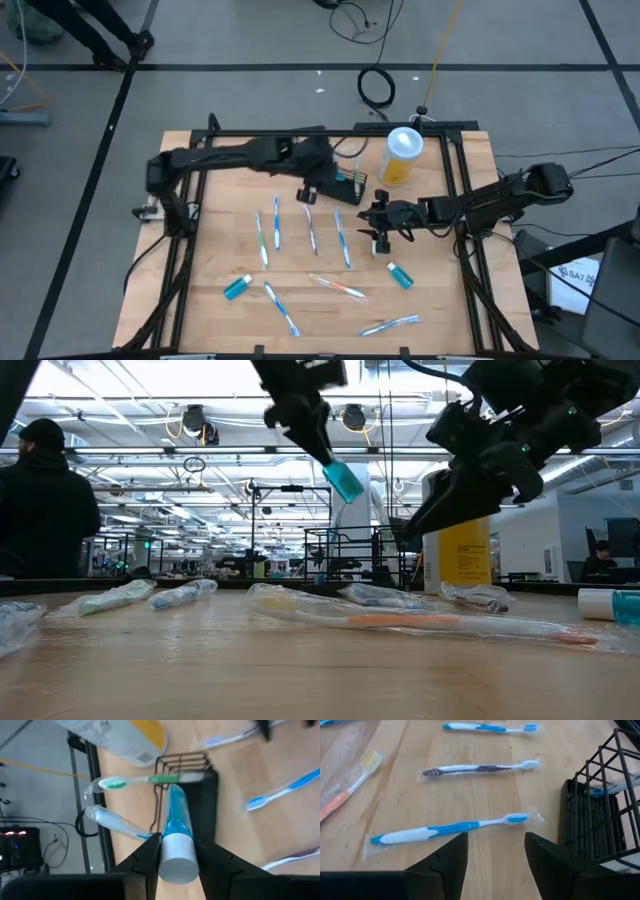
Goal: Pick & Place toothbrushing station
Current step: Put the blue mouthwash bottle into the black organizer
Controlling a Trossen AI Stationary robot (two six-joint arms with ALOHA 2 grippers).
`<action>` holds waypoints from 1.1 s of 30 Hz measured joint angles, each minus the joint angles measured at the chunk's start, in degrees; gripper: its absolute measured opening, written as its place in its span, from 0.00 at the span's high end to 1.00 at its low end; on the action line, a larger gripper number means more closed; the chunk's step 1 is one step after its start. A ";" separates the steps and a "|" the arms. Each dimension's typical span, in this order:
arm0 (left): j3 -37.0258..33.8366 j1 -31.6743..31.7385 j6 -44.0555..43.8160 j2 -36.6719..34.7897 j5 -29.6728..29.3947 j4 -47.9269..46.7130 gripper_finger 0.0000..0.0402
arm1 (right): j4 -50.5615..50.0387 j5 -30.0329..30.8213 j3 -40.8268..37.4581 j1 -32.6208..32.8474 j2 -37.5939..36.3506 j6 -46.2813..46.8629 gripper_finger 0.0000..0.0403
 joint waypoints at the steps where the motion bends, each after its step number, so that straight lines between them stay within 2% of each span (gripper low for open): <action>1: 1.65 0.67 0.82 1.54 0.19 -0.73 0.72 | -0.16 -0.01 0.00 0.00 0.00 0.00 0.54; 6: 6.48 2.94 3.71 7.54 1.82 -2.43 0.72 | 0.06 -0.04 -0.34 0.00 0.00 0.00 0.54; 11: 6.61 3.50 6.78 10.47 2.00 -3.10 0.72 | 0.98 -0.06 -3.05 0.00 0.00 0.00 0.54; 15: 6.61 3.63 8.07 12.07 2.33 -3.06 0.72 | 5.69 -0.07 -6.53 0.00 0.02 0.53 0.54; 23: 6.61 3.71 10.58 13.08 3.63 -3.70 0.72 | 17.64 -0.07 -11.71 0.00 0.02 1.05 0.54; 33: 6.61 3.22 12.02 12.90 3.79 -6.09 0.72 | 19.28 -0.02 -12.09 0.00 0.02 0.90 0.55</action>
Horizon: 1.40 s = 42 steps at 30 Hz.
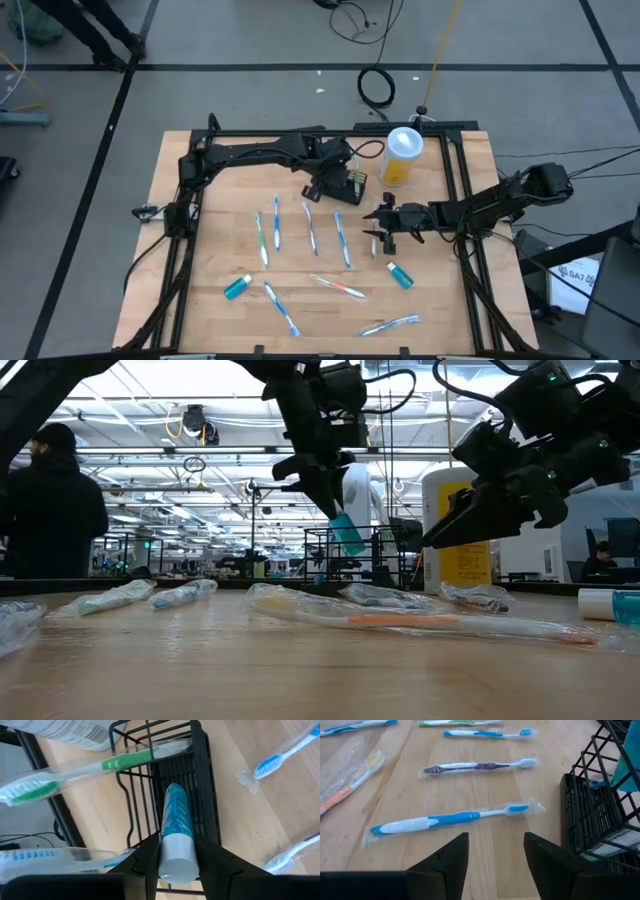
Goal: Pick & Place toothbrushing station
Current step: Put the blue mouthwash bottle into the black organizer
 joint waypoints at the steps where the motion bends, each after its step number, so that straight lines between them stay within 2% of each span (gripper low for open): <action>1: 0.00 -0.14 0.54 0.00 -0.08 0.22 0.72 | 0.03 0.00 0.00 0.00 0.00 0.00 0.55; 9: 0.00 -0.39 7.94 0.00 -0.35 0.93 0.72 | 0.48 0.04 -0.02 0.00 0.00 -0.38 0.55; 18: 0.00 -0.97 14.85 0.04 -0.34 6.31 0.72 | 0.78 0.07 -0.02 -0.02 0.00 -1.14 0.55; 25: 0.00 -1.08 15.36 0.39 -0.51 4.94 0.72 | 0.82 0.08 -0.02 -0.01 0.00 -1.01 0.55; 37: -0.04 -1.42 20.82 3.38 -7.25 3.29 0.72 | 1.33 0.09 -0.02 -0.02 0.00 -0.96 0.55; 42: 0.00 -2.22 29.56 4.18 -8.86 3.84 0.72 | 1.54 0.07 -0.02 0.00 0.00 -0.94 0.55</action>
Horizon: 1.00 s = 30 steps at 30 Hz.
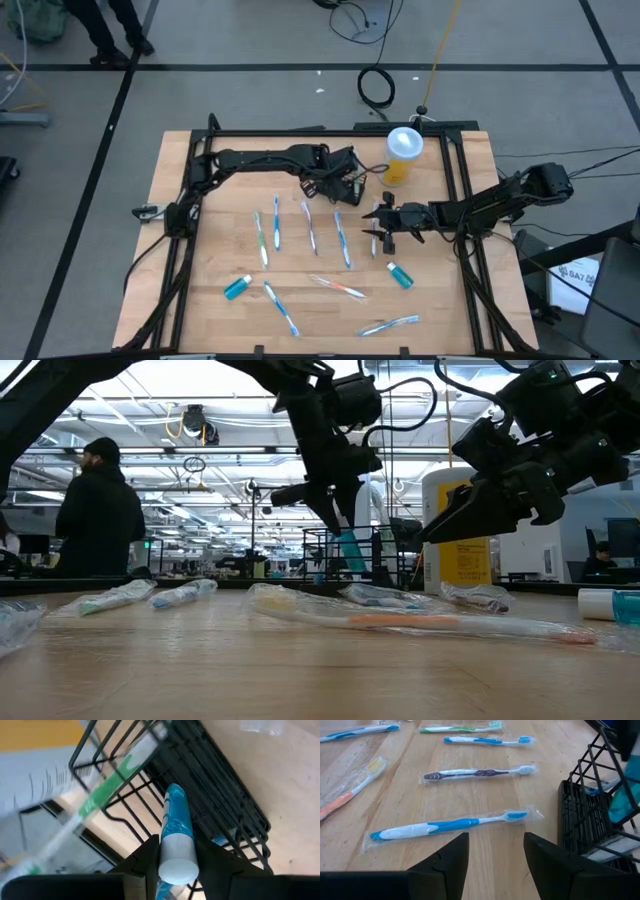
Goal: Pick & Place toothbrushing station
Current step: Put the blue mouthwash bottle into the black organizer
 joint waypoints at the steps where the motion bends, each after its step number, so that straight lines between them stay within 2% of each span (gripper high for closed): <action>1: 0.00 -0.26 1.38 0.24 -0.60 0.10 0.72 | -0.01 0.02 0.00 0.00 0.00 0.00 0.55; 6: 0.00 -1.33 6.07 0.61 -4.33 0.26 0.72 | -0.04 -0.01 0.00 0.00 0.00 0.00 0.55; 17: -0.07 -2.02 20.69 0.74 -4.67 1.48 0.72 | 0.12 -0.07 0.00 0.00 0.00 0.00 0.55; 30: -0.07 -2.36 18.06 0.74 -5.22 3.72 0.72 | 0.13 -0.07 0.00 0.00 0.00 -0.11 0.55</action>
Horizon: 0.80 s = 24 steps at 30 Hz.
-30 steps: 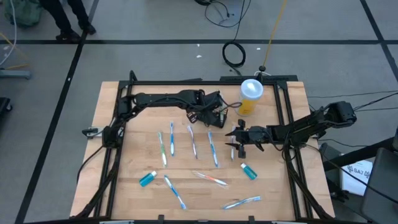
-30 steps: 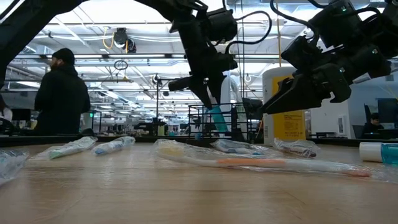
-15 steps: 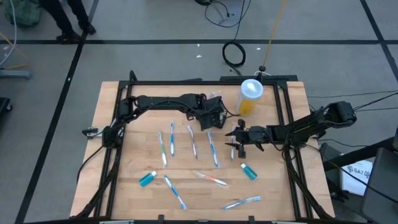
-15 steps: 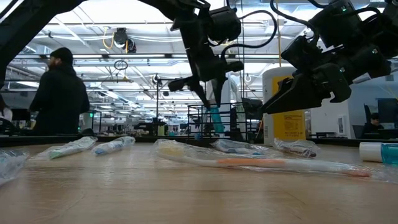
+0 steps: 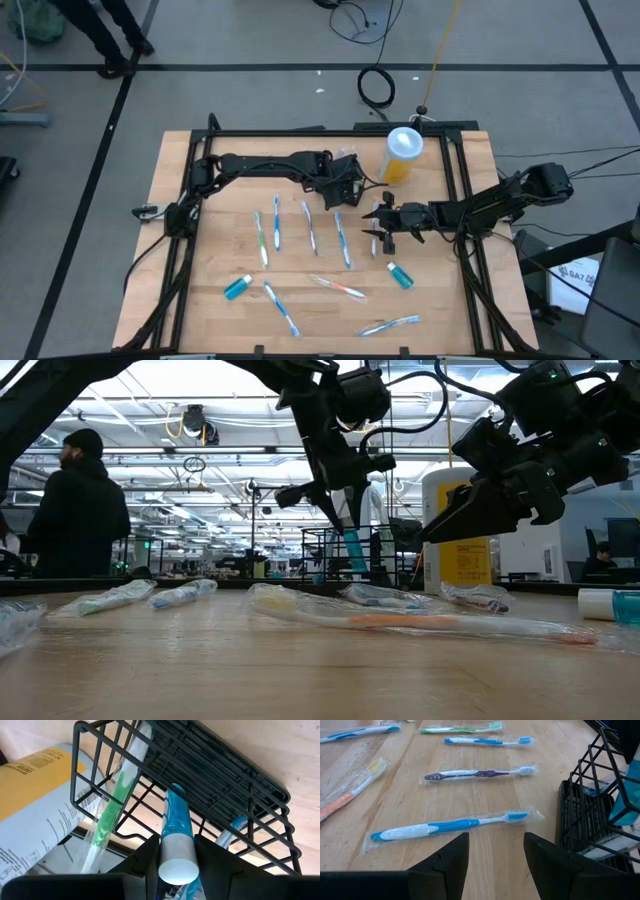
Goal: Pick & Place toothbrushing station
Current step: Put the blue mouthwash bottle into the black organizer
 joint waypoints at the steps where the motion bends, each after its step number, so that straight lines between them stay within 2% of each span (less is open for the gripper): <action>1: 0.00 -0.10 0.00 0.00 -0.01 -0.01 0.72 | -0.01 0.00 0.00 -0.01 0.00 -0.02 0.55; 14: 0.00 -1.63 18.19 0.00 0.08 -2.68 0.72 | 0.00 0.00 0.00 0.00 0.00 -0.07 0.55; 19: 0.00 -1.63 21.73 0.00 0.21 -2.78 0.72 | 0.01 0.00 0.00 0.00 0.00 0.03 0.55; 24: 0.00 -1.65 21.25 0.00 0.21 -2.77 0.72 | -0.01 0.00 0.00 0.00 0.00 0.04 0.55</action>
